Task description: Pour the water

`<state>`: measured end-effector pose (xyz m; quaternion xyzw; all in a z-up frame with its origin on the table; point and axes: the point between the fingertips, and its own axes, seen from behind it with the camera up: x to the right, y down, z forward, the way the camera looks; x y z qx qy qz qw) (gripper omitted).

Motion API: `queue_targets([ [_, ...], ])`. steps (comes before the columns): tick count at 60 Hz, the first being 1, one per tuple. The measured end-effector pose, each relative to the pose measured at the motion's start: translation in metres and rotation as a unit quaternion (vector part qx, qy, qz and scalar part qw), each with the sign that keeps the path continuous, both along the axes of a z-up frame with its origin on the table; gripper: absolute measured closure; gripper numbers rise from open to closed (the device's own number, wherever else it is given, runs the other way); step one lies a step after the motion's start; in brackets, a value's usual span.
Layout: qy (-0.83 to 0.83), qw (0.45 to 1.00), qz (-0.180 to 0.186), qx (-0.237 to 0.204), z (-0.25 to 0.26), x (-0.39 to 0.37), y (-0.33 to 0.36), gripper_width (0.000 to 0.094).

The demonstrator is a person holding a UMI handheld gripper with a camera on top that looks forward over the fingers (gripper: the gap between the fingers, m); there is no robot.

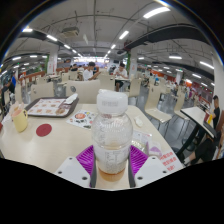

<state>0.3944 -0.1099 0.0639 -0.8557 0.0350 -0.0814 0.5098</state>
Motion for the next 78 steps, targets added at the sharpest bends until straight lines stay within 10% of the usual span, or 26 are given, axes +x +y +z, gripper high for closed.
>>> queue_targets([
  [20,-0.24,0.971,0.006,0.012,0.125,-0.068,0.047,0.0505],
  [36,-0.538,0.841,0.051,0.011,0.202,-0.201,0.115,0.0502],
  [60,-0.838,0.511,0.191,-0.023,0.149,-0.362,0.17,0.0505],
  [78,-0.819,0.53,0.214,-0.057,0.122,-0.356,0.177,0.0507],
])
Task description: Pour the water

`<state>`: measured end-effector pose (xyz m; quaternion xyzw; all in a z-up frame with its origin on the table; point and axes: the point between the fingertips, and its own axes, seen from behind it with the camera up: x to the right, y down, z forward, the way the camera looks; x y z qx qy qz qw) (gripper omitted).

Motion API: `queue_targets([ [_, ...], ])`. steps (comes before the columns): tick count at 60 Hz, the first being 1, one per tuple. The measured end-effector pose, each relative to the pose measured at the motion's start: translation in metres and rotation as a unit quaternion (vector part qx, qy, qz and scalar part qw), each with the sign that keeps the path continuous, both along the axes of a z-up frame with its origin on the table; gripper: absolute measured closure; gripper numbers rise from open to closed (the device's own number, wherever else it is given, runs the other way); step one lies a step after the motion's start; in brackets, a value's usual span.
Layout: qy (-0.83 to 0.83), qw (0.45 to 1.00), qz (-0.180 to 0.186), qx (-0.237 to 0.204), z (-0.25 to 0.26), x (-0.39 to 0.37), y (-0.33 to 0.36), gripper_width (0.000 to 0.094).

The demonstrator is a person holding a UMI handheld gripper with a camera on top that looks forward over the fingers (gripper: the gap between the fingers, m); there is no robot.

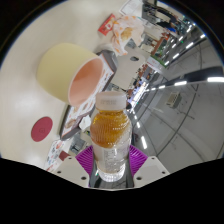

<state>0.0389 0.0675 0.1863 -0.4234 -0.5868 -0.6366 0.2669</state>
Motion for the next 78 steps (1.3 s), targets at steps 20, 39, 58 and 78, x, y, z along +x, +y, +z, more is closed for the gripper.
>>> queue_targets([
  [20,0.487,0.873,-0.035,0.011,0.038,0.025,-0.018,0.0503],
  [39,0.786,0.608,-0.097,-0.057,-0.042,0.041,-0.013,0.0506],
  [58,0.842,0.513,-0.141,-0.093,-0.123,0.05,-0.007,0.0506],
  [78,0.843,0.509,-0.147,-0.092,-0.133,0.055,-0.017,0.021],
])
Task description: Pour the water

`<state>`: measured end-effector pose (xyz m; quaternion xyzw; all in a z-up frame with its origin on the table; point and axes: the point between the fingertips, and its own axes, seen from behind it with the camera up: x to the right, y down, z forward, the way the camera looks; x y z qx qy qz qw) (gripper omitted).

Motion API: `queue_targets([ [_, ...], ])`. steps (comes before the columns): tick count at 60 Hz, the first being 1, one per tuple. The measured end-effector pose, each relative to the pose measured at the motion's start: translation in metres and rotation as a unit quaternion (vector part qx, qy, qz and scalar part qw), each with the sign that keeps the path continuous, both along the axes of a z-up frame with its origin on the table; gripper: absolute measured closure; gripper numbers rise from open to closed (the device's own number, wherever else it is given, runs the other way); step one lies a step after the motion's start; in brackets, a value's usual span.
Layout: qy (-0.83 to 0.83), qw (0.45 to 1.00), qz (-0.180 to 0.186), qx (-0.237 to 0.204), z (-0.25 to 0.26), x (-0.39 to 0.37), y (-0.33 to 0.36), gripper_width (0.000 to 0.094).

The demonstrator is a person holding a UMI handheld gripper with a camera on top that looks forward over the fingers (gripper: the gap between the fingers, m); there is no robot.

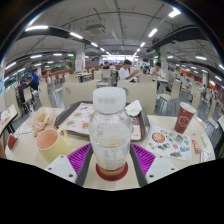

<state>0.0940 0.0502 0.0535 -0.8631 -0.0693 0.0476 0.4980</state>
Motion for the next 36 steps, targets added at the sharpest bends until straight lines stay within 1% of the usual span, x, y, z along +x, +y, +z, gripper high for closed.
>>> queue_targets([
  [2,0.002,1.0,-0.004,-0.009,0.0,0.001,-0.004,0.0067],
  [4,0.0,1.0,-0.008,-0.015,0.001,0.004,-0.007,0.0114],
  [5,-0.002,1.0,-0.012,-0.019,0.003,0.004,-0.012,0.0122],
  [9,-0.014,0.999,-0.026,-0.03,0.013,0.009,-0.03,0.0083],
  [19,-0.019,0.996,-0.056,-0.064,0.05,0.005,-0.095,0.0089],
  [29,-0.023,0.994,-0.082,-0.07,0.096,-0.015,-0.176,0.0088],
  [36,-0.025,0.994,-0.081,-0.063,0.12,-0.03,-0.213,0.0088],
])
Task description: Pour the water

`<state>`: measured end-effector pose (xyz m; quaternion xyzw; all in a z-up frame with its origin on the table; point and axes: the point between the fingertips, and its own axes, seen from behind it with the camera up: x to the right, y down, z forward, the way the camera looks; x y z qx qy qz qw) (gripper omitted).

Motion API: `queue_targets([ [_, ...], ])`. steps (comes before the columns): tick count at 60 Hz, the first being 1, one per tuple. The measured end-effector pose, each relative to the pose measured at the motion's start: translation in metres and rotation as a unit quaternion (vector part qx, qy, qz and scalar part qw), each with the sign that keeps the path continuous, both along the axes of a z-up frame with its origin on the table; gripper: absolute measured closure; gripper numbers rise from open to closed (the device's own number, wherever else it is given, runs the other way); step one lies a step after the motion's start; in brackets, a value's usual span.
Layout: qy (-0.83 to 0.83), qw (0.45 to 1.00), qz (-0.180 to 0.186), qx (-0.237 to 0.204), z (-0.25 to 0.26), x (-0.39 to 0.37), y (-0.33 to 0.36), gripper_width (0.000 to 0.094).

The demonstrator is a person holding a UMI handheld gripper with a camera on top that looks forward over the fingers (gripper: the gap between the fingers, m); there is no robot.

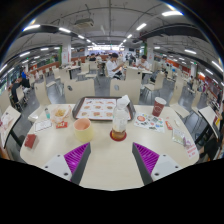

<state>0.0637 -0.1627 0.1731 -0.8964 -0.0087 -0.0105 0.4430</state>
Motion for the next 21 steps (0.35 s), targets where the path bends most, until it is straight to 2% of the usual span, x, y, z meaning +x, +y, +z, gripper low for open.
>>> queue_targets([
  [21,-0.035,0.999,0.004,0.008,0.026,-0.006,-0.04,0.009],
])
